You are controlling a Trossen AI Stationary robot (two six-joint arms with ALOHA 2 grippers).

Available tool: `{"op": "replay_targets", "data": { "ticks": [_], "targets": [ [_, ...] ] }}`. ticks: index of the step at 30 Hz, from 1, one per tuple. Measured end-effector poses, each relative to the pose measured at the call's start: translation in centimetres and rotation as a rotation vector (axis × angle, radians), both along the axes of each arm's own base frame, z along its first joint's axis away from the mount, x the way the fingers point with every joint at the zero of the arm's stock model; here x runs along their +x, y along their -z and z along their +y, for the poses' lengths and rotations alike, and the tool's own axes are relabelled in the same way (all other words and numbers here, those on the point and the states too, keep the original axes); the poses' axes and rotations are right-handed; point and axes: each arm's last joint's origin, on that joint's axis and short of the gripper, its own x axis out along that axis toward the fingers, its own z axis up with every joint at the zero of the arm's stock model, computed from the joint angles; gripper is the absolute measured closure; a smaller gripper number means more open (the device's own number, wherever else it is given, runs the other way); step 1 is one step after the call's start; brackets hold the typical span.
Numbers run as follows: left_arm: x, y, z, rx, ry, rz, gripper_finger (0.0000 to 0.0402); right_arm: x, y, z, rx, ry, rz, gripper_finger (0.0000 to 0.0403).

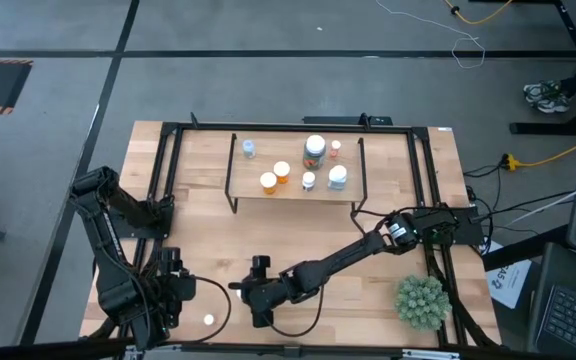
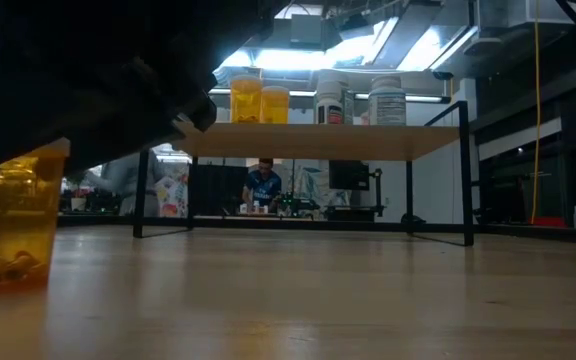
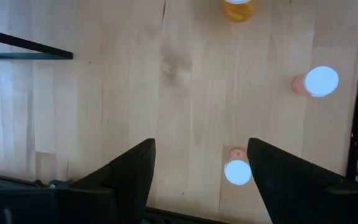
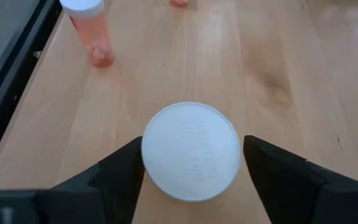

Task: Pick and place medicine bottles onto shelf by color
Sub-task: Put the orange pill bottle on the shelf

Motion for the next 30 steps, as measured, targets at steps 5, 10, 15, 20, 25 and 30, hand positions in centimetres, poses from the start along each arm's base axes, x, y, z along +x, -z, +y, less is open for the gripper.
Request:
{"op": "replay_targets", "data": {
  "ticks": [5,10,15,20,25,30],
  "targets": [
    [0.0,0.0,0.0,0.0,0.0,0.0,0.0151,0.0,0.0,0.0,0.019,0.011,0.0,0.0168],
    [0.0,0.0,0.0,0.0,0.0,0.0,0.0151,0.2,-0.4,-0.3,0.059,0.056,-0.008,0.0185],
    [0.0,0.0,0.0,0.0,0.0,0.0,0.0151,0.9,-3.3,-1.3,0.094,0.109,-0.039,0.0185],
    [0.0,0.0,0.0,0.0,0.0,0.0,0.0151,0.7,-6.9,-3.3,-0.038,0.25,0.026,0.0185],
    [0.0,0.0,0.0,0.0,0.0,0.0,0.0151,-1.0,-10.7,-5.4,-0.125,0.425,0.069,0.0185],
    [0.0,0.0,0.0,0.0,0.0,0.002,0.0151,-3.5,-14.1,-6.5,-0.102,0.502,0.089,0.0185]
  ]
}}
